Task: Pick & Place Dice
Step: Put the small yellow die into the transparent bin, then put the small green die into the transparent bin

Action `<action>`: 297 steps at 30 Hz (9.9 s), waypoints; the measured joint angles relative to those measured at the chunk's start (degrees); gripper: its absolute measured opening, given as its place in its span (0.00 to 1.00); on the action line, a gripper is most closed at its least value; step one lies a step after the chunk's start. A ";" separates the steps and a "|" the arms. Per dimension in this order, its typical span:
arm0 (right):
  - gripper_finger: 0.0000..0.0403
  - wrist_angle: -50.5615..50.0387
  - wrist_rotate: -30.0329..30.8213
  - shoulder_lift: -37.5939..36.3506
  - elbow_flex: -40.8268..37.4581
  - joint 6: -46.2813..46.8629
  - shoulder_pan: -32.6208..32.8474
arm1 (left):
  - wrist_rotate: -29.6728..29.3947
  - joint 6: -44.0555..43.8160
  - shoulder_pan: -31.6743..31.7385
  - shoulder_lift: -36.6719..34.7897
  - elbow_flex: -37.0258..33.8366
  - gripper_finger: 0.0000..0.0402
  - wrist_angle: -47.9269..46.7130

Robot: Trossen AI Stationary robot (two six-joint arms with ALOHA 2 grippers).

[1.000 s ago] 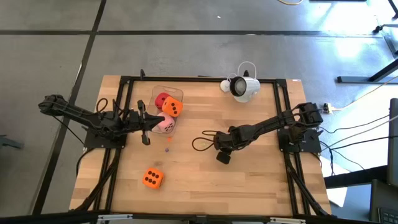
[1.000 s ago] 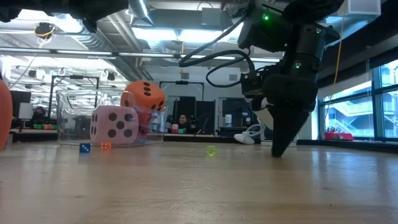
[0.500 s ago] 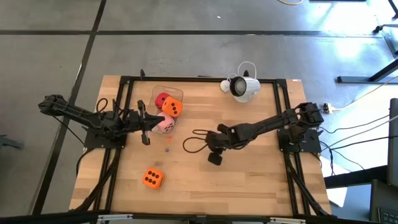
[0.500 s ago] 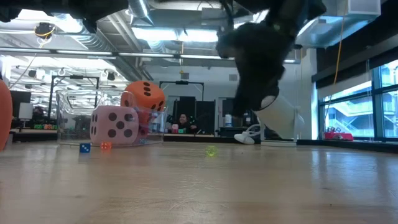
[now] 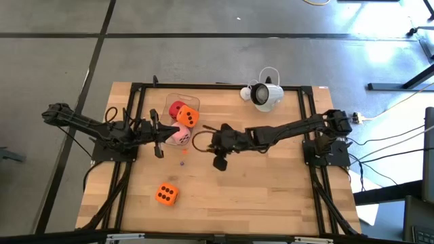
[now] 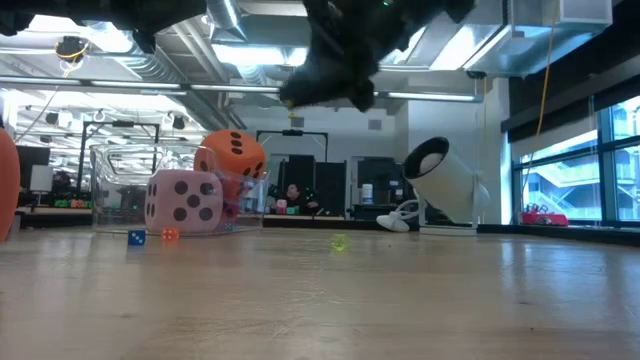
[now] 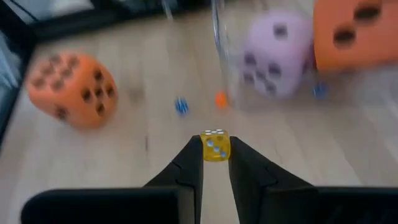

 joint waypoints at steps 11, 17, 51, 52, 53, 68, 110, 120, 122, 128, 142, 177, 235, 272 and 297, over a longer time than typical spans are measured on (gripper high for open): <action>0.14 16.17 -1.25 0.56 0.11 -5.28 -4.66 | 0.56 -0.22 0.00 0.01 -0.02 0.01 1.74; 0.14 27.59 -7.23 4.61 0.09 -6.51 -6.97 | 4.26 1.09 -0.01 0.01 -0.02 0.01 2.65; 0.14 29.12 -13.58 27.63 17.12 -9.42 -11.43 | 2.97 1.31 -0.01 0.00 -0.02 0.01 2.62; 0.15 29.11 -13.56 27.63 17.11 -9.40 -11.43 | 2.97 1.31 -0.01 0.01 -0.02 0.01 2.62; 0.15 29.10 -13.56 27.61 17.13 -9.40 -11.43 | 2.97 1.30 -0.01 0.01 -0.02 0.01 2.62; 0.36 27.44 -13.45 27.54 17.14 -7.48 -11.38 | 2.99 1.28 -0.01 0.01 -0.02 0.01 2.60; 0.43 -13.59 -20.04 10.80 17.14 -16.19 -7.83 | 3.37 -2.39 -0.01 -0.03 -0.02 0.01 -0.11; 0.43 -16.62 -25.55 10.35 13.13 -18.52 -7.93 | 2.65 -3.20 -0.01 0.01 -0.02 0.01 -2.64; 0.43 -16.53 -26.08 10.17 11.96 -18.69 -7.99 | 2.06 -3.22 -0.01 -0.01 0.00 0.01 -2.60; 0.43 -16.50 -29.09 10.28 8.35 -21.10 -8.07 | 1.81 -3.22 0.00 0.01 -0.02 0.01 -2.60; 0.43 -12.07 -30.53 10.32 -0.10 -22.53 -9.75 | 1.75 -3.26 -0.01 0.01 -0.02 0.01 -2.60; 0.43 -3.26 -24.70 10.39 -7.04 -17.95 -9.72 | 1.70 -3.24 -0.01 0.01 -0.02 0.01 -2.60; 0.30 -0.44 -12.59 12.42 -6.84 -28.33 -8.74 | 1.73 -3.24 -0.01 0.01 0.00 0.01 -2.62; 0.12 34.16 -13.39 4.31 -7.06 -16.83 -8.63 | 1.75 -3.22 0.01 -0.01 0.00 0.01 -1.09; 0.12 34.87 -13.35 21.38 13.15 -17.79 -12.09 | 6.56 -2.92 0.01 -0.03 0.00 0.01 3.43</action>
